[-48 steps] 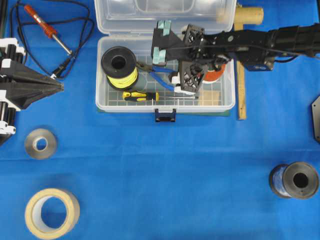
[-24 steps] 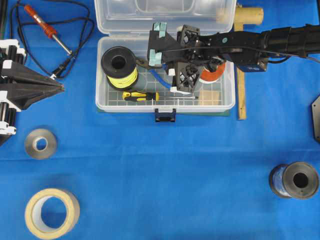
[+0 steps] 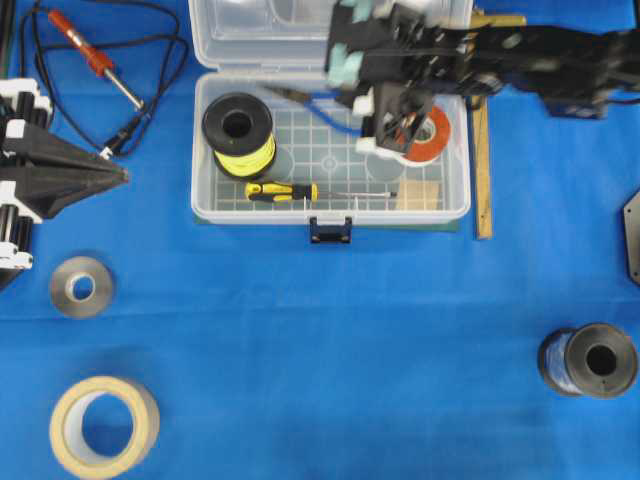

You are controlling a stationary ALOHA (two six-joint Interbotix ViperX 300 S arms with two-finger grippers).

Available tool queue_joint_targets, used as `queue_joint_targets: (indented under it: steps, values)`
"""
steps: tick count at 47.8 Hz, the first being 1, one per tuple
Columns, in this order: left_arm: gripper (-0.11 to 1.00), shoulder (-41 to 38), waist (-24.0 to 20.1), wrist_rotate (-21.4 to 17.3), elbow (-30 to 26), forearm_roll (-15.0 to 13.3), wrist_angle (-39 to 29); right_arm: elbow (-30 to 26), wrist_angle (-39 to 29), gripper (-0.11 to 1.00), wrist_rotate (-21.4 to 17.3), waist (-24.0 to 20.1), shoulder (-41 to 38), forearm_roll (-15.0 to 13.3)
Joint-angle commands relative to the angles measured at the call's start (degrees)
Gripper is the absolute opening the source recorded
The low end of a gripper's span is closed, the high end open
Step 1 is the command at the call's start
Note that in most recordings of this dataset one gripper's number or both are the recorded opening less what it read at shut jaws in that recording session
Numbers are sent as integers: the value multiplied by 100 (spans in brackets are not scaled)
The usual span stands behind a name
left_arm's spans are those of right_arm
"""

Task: Pick the nipper from the toolbox among several items.
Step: 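Lift the pliers out of the toolbox with the right gripper, then carry the pliers toward the front and lower them onto the table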

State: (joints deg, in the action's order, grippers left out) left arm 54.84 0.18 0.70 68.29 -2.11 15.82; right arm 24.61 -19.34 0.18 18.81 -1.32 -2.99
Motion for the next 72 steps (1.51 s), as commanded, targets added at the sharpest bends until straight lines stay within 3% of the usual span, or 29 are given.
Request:
queue_joint_targets:
  steps: [1,12,25,33,48,59,72]
  values:
    - [0,-35,9,0,-44,-9,26,44,0,13,0,44,562,9]
    - [0,-35,-18,0,-44,-9,18,624,185,13,-70,-475,1556,26]
    - [0,-35,-105,0,-26,-18,18,1125,633,13,-246,-1661,1854,193]
    - [0,-35,-132,0,-18,-9,18,1143,923,13,-571,-2285,1380,220]
    - [0,-18,-132,0,0,-18,18,879,1125,13,-1125,-2812,-18,220]
    - [0,-9,-149,0,0,-9,18,659,1090,13,-1433,-2962,-809,229]
    - [0,0,-141,0,9,-9,9,606,1090,13,-1512,-2971,-993,229]
